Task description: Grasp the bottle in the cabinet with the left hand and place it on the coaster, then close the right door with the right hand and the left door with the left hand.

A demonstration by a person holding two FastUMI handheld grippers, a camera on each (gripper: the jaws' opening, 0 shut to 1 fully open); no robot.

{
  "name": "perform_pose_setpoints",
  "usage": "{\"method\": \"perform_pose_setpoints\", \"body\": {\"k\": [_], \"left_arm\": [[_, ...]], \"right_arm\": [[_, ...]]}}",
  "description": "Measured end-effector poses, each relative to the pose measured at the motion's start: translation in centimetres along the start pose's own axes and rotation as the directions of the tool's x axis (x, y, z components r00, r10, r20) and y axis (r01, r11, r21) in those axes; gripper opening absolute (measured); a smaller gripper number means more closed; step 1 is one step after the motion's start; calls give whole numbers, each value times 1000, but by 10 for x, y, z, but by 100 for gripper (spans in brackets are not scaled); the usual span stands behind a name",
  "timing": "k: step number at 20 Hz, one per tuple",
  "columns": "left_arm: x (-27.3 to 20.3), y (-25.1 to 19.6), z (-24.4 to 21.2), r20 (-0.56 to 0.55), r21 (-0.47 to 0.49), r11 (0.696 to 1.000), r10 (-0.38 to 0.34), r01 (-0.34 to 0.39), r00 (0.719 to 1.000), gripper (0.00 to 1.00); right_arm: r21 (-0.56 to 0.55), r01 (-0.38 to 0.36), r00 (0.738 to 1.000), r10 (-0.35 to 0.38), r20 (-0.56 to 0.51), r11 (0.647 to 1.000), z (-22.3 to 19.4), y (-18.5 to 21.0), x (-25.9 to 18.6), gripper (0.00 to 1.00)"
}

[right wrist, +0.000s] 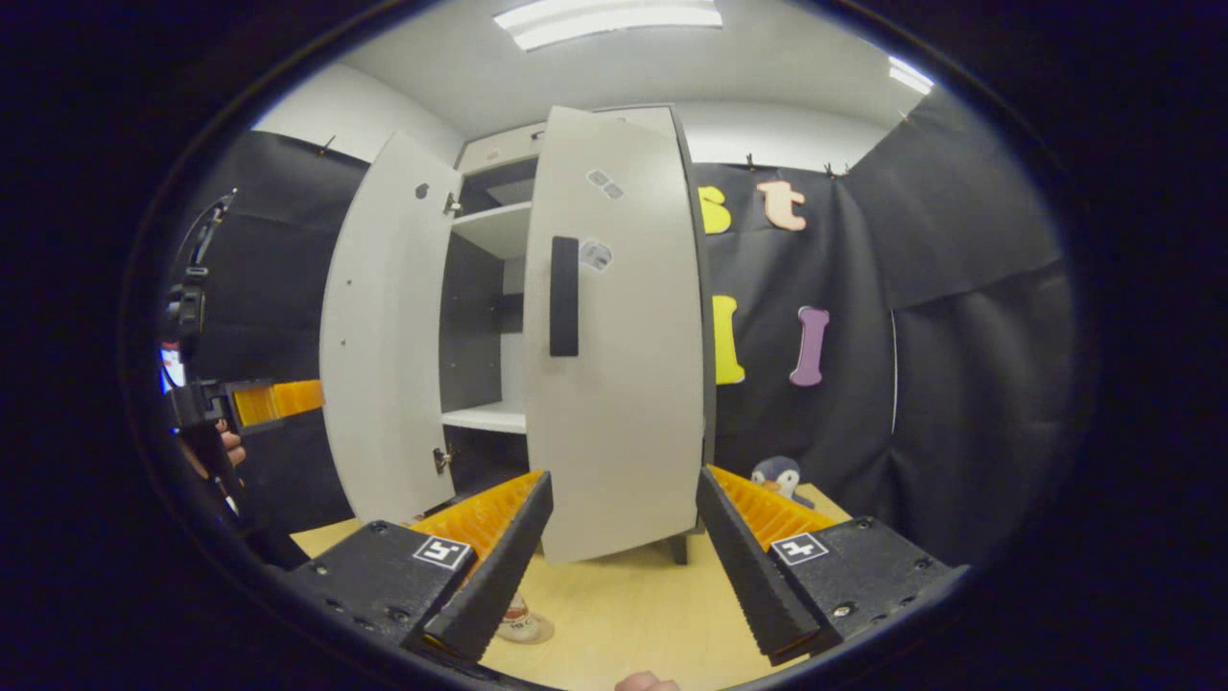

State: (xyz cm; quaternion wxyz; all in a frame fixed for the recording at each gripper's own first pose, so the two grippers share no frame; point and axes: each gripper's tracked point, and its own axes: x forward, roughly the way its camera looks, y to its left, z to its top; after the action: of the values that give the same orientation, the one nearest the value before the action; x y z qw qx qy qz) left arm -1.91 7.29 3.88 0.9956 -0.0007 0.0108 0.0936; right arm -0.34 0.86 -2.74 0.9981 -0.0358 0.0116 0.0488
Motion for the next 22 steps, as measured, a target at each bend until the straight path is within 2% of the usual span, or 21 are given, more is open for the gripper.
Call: {"method": "perform_pose_setpoints", "body": {"k": [3, 5, 6, 8, 9, 10, 11, 13, 15, 16, 18, 22], "left_arm": [[6, 24, 27, 56, 17, 999, 38, -39, 998, 99], [18, 53, 45, 84, 40, 994, 97, -101, 992, 99], [22, 69, 54, 93, 40, 991, 127, -131, 988, 94], [35, 98, 77, 120, 23, 984, 171, -175, 978, 95], [44, 116, 87, 130, 11, 978, 206, -210, 970, 99], [54, 130, 95, 140, 4, 973, 229, -232, 963, 99], [67, 143, 101, 143, -1, 968, 249, -251, 958, 95], [92, 161, 101, 126, -10, 959, 284, -285, 951, 95], [119, 169, 95, 108, -14, 955, 296, -296, 949, 99], [127, 168, 93, 93, -13, 957, 290, -290, 952, 95], [142, 167, 88, 69, 0, 960, 280, -280, 958, 95], [138, 159, 87, 84, 14, 955, 294, -296, 952, 94]], "right_arm": [[22, -3, 1000, 3, -20, 1000, -5, -1, -5, 99], [36, -7, 1000, 8, -10, 999, 1, -2, -4, 99], [40, -11, 1000, 11, -3, 999, 4, 0, -4, 99], [37, -10, 1000, 10, 15, 999, 11, -1, -3, 99], [34, -11, 1000, 11, 21, 999, 13, -1, -3, 99], [32, -14, 1000, 13, 29, 999, 14, 0, -4, 99], [34, -16, 999, 15, 36, 999, 17, 0, -4, 99], [39, -18, 999, 16, 41, 999, 20, -1, -4, 99], [38, -14, 999, 12, 50, 999, 25, -4, -3, 99], [34, -10, 998, 8, 56, 999, 27, -6, -4, 99], [20, -1, 998, 0, 63, 1000, 30, -9, -4, 98], [18, 17, 998, -18, 59, 1000, 28, -15, -5, 99]]}}
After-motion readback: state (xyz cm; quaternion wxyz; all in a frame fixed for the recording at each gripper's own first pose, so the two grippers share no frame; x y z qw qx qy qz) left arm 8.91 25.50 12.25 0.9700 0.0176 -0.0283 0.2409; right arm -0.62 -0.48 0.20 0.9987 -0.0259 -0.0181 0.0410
